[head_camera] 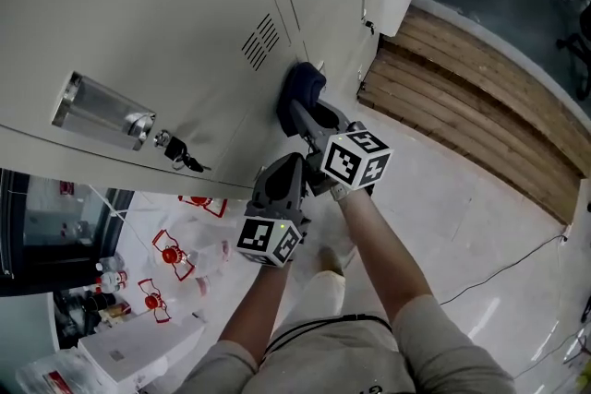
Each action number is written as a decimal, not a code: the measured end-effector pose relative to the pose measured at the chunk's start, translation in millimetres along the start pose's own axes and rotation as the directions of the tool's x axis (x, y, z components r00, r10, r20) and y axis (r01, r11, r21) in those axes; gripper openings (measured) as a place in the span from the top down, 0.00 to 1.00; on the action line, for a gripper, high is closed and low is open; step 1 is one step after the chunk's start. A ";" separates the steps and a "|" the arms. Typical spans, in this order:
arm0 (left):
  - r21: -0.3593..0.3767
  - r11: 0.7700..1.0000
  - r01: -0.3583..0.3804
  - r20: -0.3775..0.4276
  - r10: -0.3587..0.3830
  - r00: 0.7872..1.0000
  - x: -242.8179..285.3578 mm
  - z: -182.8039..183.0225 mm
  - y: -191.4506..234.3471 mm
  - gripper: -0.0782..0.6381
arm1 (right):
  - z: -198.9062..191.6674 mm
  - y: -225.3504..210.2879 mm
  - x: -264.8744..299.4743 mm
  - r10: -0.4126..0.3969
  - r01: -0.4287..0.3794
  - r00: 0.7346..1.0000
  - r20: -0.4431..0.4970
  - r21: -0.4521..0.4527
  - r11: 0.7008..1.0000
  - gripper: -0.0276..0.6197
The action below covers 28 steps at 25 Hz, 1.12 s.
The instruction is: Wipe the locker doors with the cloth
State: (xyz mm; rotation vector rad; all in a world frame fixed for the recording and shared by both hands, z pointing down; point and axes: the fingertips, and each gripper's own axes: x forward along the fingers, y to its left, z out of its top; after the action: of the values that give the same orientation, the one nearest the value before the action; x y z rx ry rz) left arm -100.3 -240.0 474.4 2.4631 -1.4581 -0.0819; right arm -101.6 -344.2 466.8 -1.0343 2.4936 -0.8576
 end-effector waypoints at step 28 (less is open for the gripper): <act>-0.020 0.999 -0.041 -0.075 0.039 0.996 35.6 -45.6 32.0 0.89 | -107.1 -95.9 12.0 -0.026 0.043 0.988 -0.152 0.110 0.993 0.88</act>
State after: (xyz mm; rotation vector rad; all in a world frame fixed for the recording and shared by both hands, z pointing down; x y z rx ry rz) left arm -101.5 -275.9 530.0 2.3920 -1.4663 0.0020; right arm -110.3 -362.8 609.6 -1.0119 2.5210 -1.1115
